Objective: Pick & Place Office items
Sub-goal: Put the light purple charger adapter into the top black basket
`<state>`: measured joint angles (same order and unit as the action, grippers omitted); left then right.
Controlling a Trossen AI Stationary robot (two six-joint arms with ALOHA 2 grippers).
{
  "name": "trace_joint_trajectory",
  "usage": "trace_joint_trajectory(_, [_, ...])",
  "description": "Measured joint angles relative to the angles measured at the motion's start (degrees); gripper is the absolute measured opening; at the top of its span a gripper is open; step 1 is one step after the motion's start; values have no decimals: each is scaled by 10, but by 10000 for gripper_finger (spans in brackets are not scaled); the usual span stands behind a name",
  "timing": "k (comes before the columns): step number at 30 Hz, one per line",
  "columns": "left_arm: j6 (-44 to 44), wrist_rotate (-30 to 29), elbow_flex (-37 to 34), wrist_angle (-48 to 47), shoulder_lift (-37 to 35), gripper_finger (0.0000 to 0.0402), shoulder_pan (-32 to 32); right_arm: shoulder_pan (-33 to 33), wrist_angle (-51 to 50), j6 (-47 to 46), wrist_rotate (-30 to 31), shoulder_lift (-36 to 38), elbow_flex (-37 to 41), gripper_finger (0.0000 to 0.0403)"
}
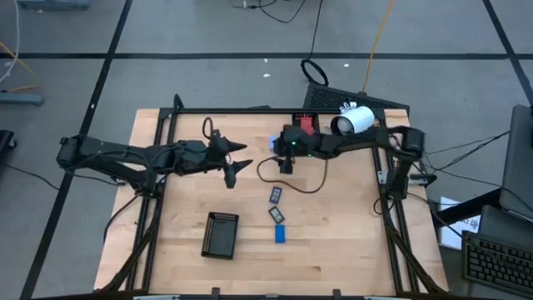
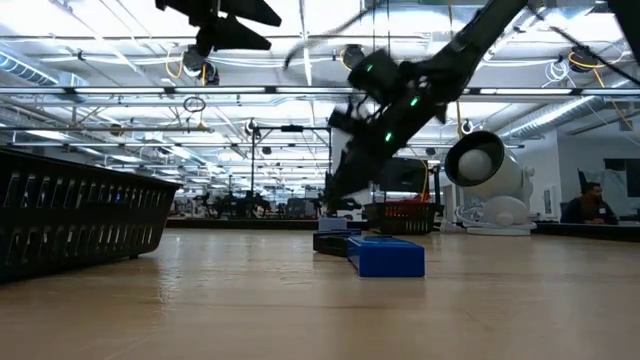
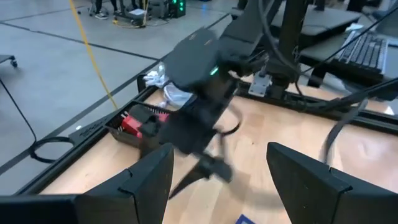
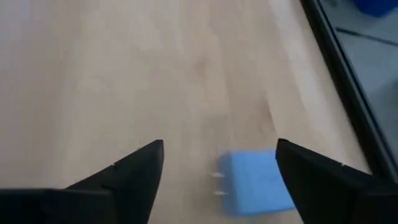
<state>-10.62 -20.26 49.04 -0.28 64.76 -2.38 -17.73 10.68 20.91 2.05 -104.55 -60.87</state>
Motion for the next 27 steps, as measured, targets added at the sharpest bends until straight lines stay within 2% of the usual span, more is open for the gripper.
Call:
trace_joint_trajectory(4, [14, -4, 0, 0, 6, 260, 8, -14, -28, 37, 24, -55, -42, 328])
trace_joint_trajectory(8, [18, -4, 0, 0, 6, 260, 12, -35, -39, 32, 22, -95, -71, 329])
trace_joint_trajectory(21, [-3, -2, 0, -13, 6, 260, 11, -59, -86, -26, 2, -98, -83, 302])
trace_joint_trajectory(27, [-13, -2, 0, -17, 6, 260, 11, -32, -116, -59, -19, -97, -83, 276])
